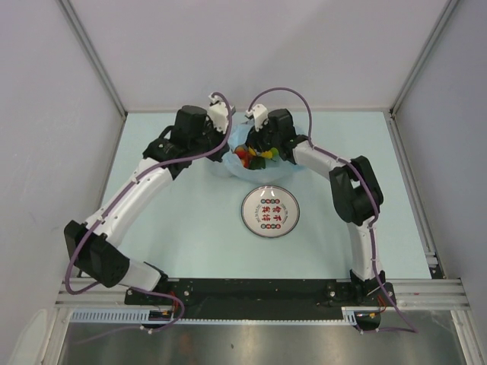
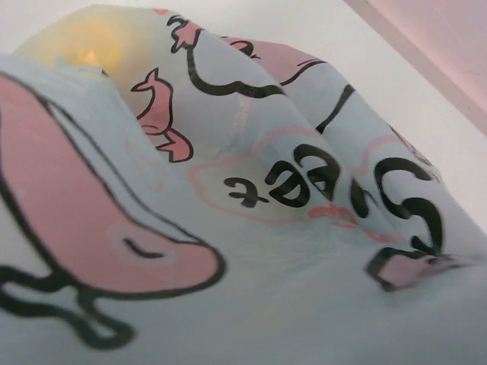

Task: Take the fake fruits out of the plastic bag

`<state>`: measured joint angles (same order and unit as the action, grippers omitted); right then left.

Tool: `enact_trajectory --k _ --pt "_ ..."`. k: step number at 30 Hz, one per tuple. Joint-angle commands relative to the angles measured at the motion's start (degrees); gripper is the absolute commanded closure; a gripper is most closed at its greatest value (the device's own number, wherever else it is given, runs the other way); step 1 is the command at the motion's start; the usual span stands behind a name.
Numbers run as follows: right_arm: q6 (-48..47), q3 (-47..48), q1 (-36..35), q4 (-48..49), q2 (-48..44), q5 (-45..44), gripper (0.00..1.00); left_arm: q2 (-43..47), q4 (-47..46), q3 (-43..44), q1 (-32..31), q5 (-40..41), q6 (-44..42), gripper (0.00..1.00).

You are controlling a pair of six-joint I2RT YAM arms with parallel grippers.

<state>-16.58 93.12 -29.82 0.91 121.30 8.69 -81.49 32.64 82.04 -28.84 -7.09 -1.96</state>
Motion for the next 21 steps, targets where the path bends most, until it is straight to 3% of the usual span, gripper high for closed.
enact_trajectory --k 1,6,21 --pt "-3.9 3.5 0.1 -2.5 1.1 6.4 0.29 -1.7 -0.7 3.5 0.3 -2.0 -0.7 1.00" --pt "-3.0 2.9 0.1 -6.4 1.1 10.1 0.22 -1.7 -0.7 3.7 0.3 -1.4 -1.1 1.00" --pt "-7.9 2.1 -0.8 -7.8 4.7 -2.6 0.18 -1.3 -2.1 2.0 0.7 0.3 -2.2 1.00"
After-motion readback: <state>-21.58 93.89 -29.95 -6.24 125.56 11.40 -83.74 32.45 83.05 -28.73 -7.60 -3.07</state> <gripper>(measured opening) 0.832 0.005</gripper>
